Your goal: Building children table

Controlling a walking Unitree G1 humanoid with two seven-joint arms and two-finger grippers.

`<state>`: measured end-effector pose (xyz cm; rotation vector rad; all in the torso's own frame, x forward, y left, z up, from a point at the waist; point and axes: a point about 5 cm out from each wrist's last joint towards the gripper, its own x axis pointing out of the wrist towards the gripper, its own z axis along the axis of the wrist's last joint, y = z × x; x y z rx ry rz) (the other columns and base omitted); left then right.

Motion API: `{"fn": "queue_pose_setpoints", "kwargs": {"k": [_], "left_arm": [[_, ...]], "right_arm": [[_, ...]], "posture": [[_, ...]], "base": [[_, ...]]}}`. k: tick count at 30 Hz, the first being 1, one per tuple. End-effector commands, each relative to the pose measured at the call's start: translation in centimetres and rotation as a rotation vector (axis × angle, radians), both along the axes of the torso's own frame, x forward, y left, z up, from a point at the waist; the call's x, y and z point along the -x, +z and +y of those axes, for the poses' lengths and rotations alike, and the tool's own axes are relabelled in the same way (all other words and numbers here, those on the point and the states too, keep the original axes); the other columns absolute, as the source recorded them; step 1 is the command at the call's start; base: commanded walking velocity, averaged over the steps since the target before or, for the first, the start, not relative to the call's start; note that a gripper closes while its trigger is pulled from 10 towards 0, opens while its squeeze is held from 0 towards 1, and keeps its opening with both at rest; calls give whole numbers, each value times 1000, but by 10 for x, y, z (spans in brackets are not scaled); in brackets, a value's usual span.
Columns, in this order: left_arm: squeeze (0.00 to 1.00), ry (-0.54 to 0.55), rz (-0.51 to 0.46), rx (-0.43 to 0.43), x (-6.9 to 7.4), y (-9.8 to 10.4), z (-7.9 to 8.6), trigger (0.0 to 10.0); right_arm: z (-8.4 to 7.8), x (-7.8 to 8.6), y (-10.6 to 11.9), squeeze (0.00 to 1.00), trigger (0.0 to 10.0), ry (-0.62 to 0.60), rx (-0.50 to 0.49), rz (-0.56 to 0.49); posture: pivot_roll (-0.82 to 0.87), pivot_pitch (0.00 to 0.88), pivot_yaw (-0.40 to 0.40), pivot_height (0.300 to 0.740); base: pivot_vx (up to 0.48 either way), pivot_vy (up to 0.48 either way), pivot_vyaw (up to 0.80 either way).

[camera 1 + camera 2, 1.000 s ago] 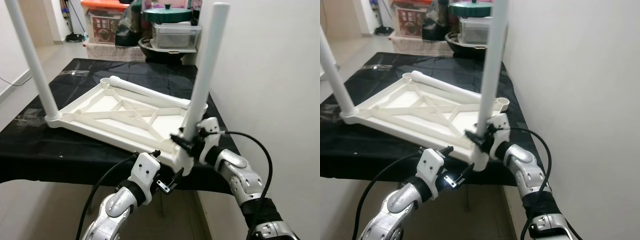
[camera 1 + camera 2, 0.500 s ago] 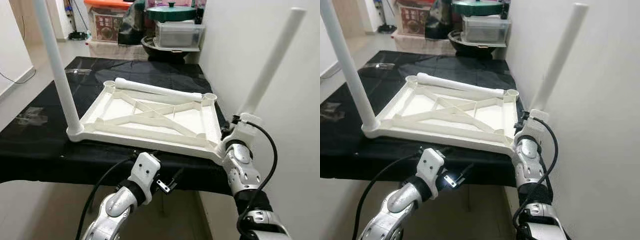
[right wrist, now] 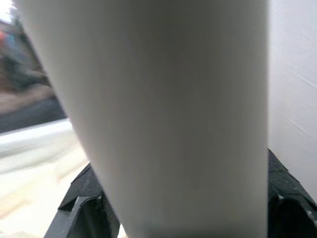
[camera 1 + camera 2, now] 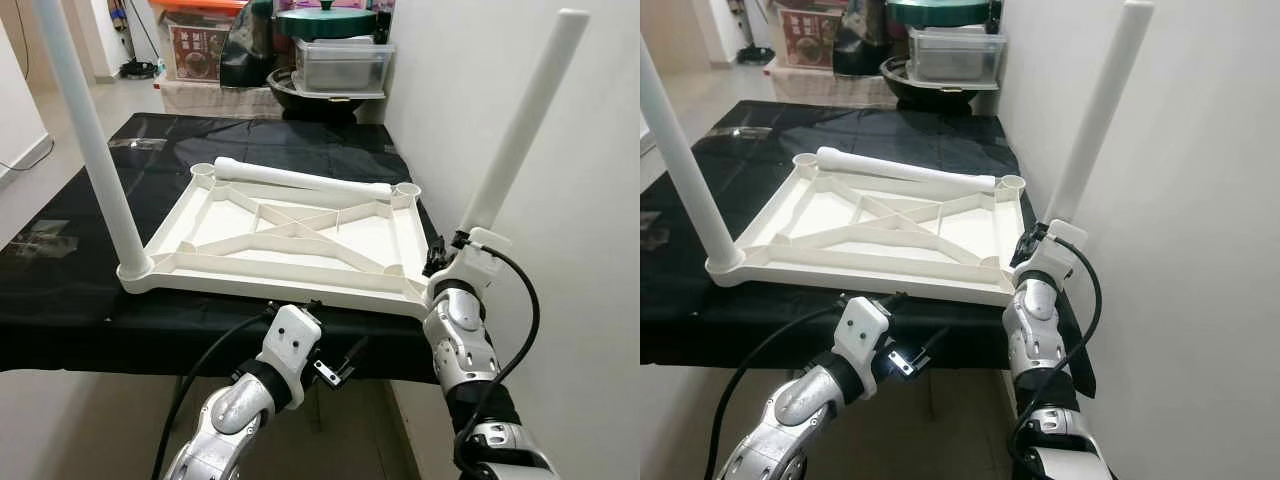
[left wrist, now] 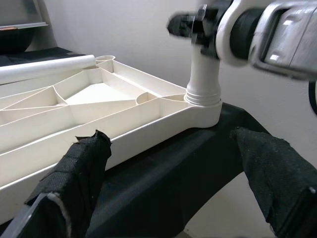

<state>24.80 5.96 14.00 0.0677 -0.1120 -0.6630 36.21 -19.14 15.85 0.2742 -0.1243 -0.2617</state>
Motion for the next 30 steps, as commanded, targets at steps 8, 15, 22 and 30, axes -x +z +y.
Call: {"fn": "queue_pose_setpoints", "kwargs": {"k": [8, 15, 22, 30], "left_arm": [[0, -13, 12, -4, 0, -2, -2, 10000], [0, -14, 9, -5, 0, -2, -2, 10000], [0, -14, 9, -6, 0, -2, -2, 10000], [0, -14, 9, -4, 1, -2, -2, 10000]], "right_arm": [[11, 13, -5, 0, 10000, 514, 55, -51], [34, 29, -8, 0, 10000, 894, 158, -22], [58, 51, -14, 0, 10000, 1259, 239, 31], [58, 42, -13, 0, 0, 1171, 229, 31]], "posture": [[157, 0, -81, 740], [157, 0, -81, 740], [168, 0, -89, 740], [167, 0, -89, 740]], "base": [[0, 0, 0], [0, 0, 0], [0, 0, 0], [0, 0, 0]]}}
